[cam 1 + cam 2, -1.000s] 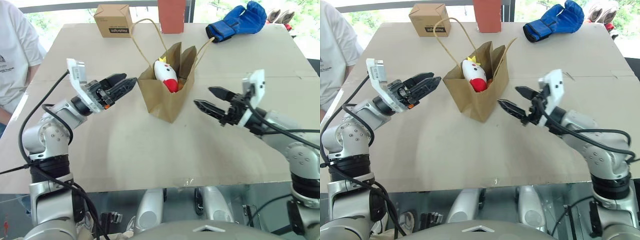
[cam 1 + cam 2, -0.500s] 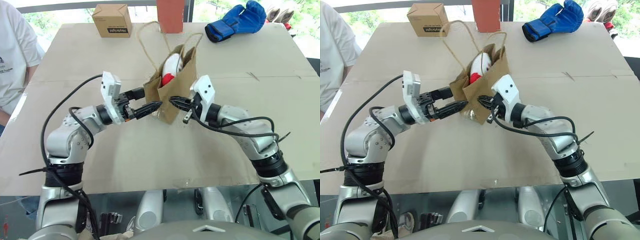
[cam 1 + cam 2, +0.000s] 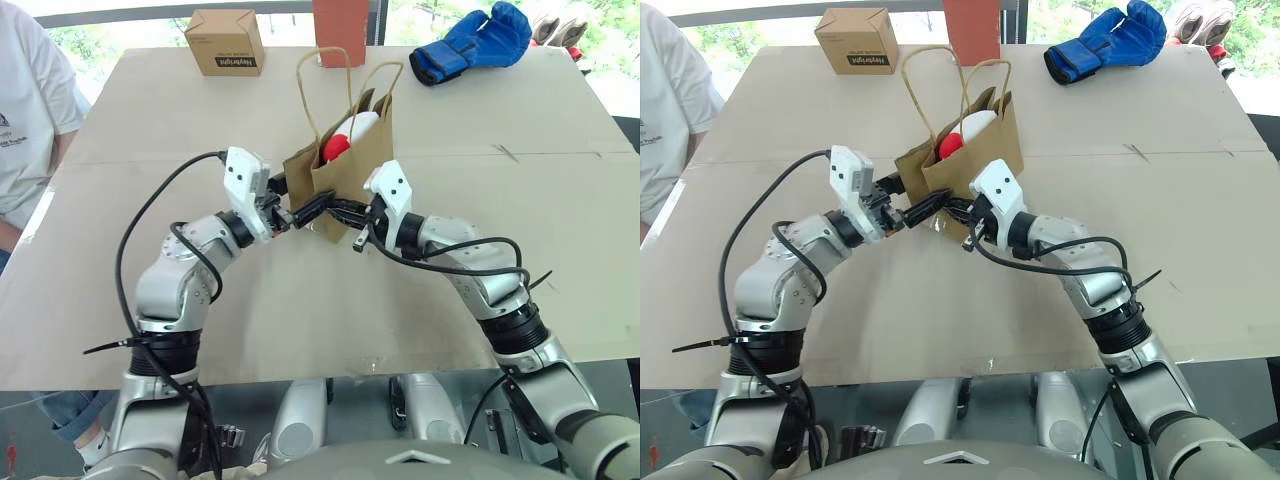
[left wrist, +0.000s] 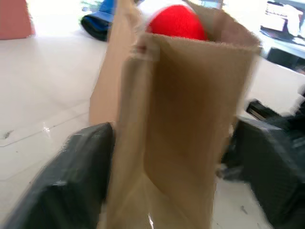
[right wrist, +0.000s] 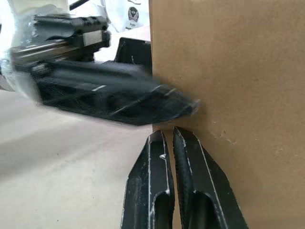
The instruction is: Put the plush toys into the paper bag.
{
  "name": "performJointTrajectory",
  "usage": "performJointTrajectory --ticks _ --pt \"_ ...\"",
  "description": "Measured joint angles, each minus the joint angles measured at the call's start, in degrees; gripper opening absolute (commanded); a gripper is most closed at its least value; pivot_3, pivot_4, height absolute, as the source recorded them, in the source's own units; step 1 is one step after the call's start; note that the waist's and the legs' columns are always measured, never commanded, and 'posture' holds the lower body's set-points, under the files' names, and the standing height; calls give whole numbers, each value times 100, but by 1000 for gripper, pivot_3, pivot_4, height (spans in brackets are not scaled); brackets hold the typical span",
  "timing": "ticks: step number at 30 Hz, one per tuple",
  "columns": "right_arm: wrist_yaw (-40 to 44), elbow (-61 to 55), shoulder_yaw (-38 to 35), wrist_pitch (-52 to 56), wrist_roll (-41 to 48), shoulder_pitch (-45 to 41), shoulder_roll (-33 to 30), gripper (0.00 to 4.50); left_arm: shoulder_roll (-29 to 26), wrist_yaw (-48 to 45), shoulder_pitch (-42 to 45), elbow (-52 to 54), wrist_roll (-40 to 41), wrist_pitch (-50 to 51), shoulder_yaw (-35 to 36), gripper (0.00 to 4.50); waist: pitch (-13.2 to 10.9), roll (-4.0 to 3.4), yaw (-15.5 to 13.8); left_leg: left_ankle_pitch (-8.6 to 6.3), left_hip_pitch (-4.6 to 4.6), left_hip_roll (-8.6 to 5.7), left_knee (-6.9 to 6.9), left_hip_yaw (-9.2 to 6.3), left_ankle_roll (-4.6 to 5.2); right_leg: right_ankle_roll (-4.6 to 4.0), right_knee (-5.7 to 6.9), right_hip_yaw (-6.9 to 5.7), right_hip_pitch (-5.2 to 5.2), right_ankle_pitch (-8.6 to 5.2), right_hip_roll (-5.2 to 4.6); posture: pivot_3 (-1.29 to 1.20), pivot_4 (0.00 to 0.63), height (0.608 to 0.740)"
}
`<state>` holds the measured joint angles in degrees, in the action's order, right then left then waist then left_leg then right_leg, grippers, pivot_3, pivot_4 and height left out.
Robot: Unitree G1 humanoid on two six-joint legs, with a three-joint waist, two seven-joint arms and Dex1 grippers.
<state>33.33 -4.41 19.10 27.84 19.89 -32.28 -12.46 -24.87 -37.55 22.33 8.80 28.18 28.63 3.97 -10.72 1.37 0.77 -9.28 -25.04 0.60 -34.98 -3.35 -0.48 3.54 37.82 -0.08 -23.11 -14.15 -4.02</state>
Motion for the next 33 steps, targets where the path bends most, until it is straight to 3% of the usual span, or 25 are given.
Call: performJointTrajectory --ticks 5,6,7,10,17,25,32,33 --pt "-7 -56 -17 -49 -139 262 -5 0 176 68 14 -28 -107 -224 -109 338 0 0 5 0 1 0 -1 0 0 0 3 0 0 0 2 0 150 714" --pt "-7 -108 -37 -46 -148 319 -50 0 161 11 26 -54 -107 -282 -100 33 0 0 4 0 1 0 -1 0 0 0 3 0 0 0 2 0 150 714" --pt "4 -246 -114 -38 -141 422 -122 0 112 -111 52 -103 -103 -366 -97 33 0 0 2 0 1 0 -1 0 0 0 3 0 0 0 2 0 150 714" --pt "224 -863 -458 95 141 712 -456 802 -198 -642 178 -319 -107 -672 -58 0 0 1 -8 0 0 0 -3 -1 0 0 0 -1 2 0 1 0 150 714" --pt "335 -2371 -1370 508 622 1810 -1432 4162 -814 -2815 1077 -1387 -161 -1882 -290 0 1 1 -40 -1 -1 0 -8 2 0 -21 -9 -4 7 -13 -1 0 150 714" --pt "-85 -3197 -2075 829 754 2756 -1726 4313 -862 -4095 2209 -3663 -1045 -3661 -718 0 3 -3 3 -1 1 2 -7 4 3 1 -3 -3 8 -2 1 0 150 714" --pt "-423 -3772 -2229 990 795 3405 -1807 4313 -759 -4112 2709 -4849 -1518 -4578 -733 0 2 3 -21 -1 -10 0 -21 -4 3 20 -4 -12 10 -11 -1 0 150 714" --pt "-457 -3787 -2238 993 793 3440 -1807 4400 -769 -4142 2702 -4902 -1545 -4620 -732 341 2 3 -10 -2 -7 0 -21 -2 3 19 -4 -10 11 -11 -2 0 150 714"
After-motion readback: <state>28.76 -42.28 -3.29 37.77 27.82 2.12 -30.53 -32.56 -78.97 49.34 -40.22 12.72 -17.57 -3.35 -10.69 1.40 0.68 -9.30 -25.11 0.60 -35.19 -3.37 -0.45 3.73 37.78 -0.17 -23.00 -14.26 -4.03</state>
